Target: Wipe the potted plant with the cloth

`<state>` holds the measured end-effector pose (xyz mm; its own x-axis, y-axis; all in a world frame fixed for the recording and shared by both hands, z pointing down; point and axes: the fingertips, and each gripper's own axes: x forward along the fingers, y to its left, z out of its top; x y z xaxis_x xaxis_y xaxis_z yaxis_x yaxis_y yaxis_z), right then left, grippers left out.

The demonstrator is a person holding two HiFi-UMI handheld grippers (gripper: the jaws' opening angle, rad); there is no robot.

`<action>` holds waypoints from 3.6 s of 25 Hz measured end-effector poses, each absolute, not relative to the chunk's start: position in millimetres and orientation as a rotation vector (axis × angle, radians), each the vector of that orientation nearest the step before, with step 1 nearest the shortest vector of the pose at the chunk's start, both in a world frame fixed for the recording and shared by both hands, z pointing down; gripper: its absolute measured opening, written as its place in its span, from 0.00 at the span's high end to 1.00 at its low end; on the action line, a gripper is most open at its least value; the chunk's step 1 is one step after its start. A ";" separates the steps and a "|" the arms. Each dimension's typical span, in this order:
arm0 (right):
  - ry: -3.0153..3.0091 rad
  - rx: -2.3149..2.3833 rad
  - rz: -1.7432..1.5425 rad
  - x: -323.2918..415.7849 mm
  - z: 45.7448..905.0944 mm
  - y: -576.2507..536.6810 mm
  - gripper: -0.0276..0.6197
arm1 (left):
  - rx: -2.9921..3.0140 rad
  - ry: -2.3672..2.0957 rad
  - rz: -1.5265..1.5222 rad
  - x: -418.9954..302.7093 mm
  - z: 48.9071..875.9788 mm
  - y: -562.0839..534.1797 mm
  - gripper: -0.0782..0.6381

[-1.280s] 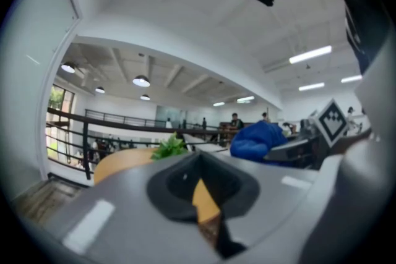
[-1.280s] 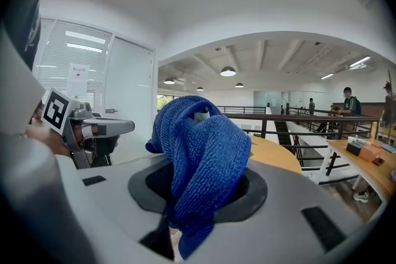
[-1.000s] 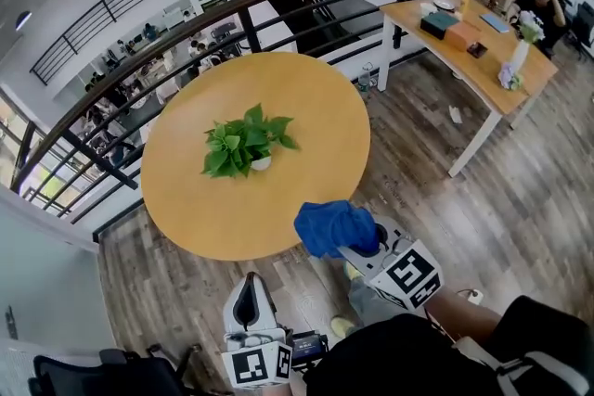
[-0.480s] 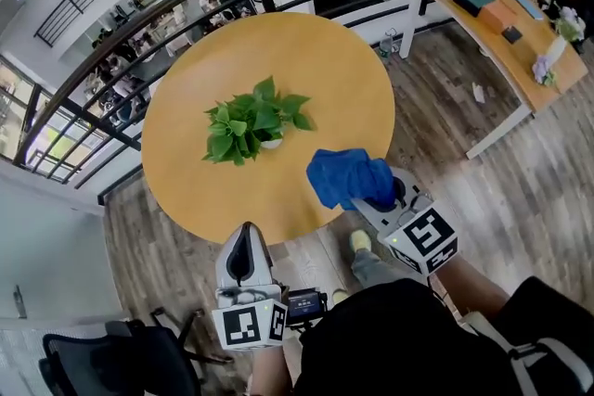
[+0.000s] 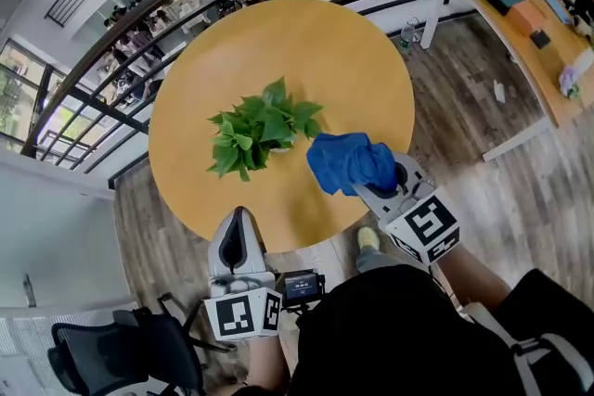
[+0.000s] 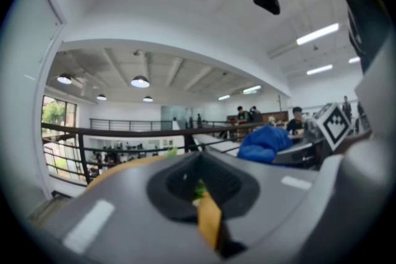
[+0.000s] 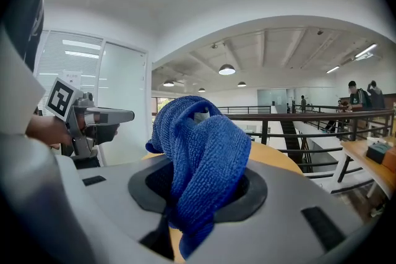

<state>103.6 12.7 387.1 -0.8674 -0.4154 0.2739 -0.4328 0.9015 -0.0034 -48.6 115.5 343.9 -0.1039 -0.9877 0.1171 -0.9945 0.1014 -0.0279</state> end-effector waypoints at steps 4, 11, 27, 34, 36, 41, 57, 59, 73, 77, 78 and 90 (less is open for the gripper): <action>-2.817 0.606 0.091 100.2 383.6 -5.7 0.73 | 2.037 -2.311 0.158 -48.8 338.0 99.3 0.89; -2.830 0.563 0.091 93.6 386.5 -23.2 0.73 | 2.013 -2.343 0.164 -50.4 337.6 82.4 0.89; -2.795 0.659 0.064 52.7 378.6 -63.3 0.73 | 2.068 -2.326 0.143 -113.6 330.3 36.0 0.89; -2.777 0.723 0.076 37.7 377.1 -86.6 0.73 | 2.117 -2.281 0.196 -136.9 330.6 6.1 0.89; -2.762 0.754 0.063 32.0 376.9 -90.7 0.73 | 2.147 -2.255 0.192 -145.0 333.7 -1.4 0.89; -2.716 0.814 0.051 11.8 379.9 -94.0 0.73 | 2.192 -2.213 0.167 -174.6 339.3 -10.3 0.89; -2.597 0.950 0.038 -5.1 391.9 -96.7 0.73 | 2.437 -1.801 0.295 -181.5 393.9 -57.8 0.48; -2.592 0.937 0.052 -6.6 399.1 -100.8 0.73 | 2.434 -1.787 0.320 -181.5 399.1 -63.5 0.48; -2.528 0.832 0.011 -5.0 438.2 -120.4 0.73 | 2.324 -1.816 0.428 -188.4 420.7 -71.4 0.89; -2.380 0.889 -0.035 23.0 468.6 -130.9 0.73 | 2.316 -1.808 0.426 -191.0 421.9 -69.4 0.90; -2.351 0.908 -0.015 32.7 477.6 -133.3 0.73 | 2.317 -1.807 0.424 -191.6 422.3 -69.0 0.89; -2.311 1.090 -0.122 67.1 440.1 -151.3 0.73 | 2.346 -1.828 0.351 -191.8 407.2 -63.5 0.89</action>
<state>67.1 -151.3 440.1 -0.5012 -0.7326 0.4606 -0.6798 0.6627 0.3142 -191.8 -63.5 407.2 0.2317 -0.9340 0.2719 -0.9683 -0.2482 -0.0274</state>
